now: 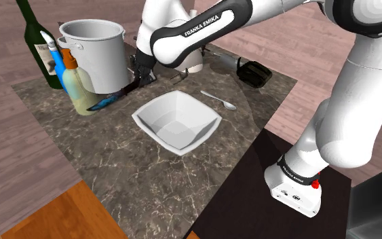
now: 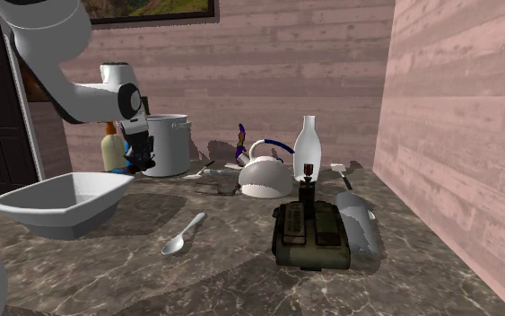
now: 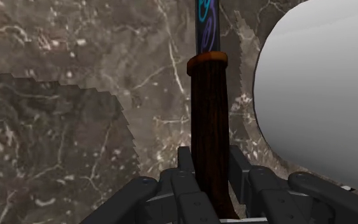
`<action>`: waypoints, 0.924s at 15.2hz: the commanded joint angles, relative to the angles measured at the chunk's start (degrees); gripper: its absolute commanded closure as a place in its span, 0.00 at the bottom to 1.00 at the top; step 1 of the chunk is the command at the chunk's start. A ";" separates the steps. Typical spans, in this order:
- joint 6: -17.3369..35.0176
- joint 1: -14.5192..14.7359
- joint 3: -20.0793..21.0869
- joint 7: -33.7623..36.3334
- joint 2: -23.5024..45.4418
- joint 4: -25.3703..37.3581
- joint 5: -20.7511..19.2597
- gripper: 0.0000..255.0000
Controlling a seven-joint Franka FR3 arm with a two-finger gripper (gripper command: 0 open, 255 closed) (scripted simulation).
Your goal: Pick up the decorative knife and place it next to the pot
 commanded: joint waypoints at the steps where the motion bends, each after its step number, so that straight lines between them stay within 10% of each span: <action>1: 1.41 0.01 -0.10 0.10 0.84 -0.54 -0.20 1.00; 14: 7.14 0.40 -0.65 0.98 4.80 -2.34 -1.31 1.00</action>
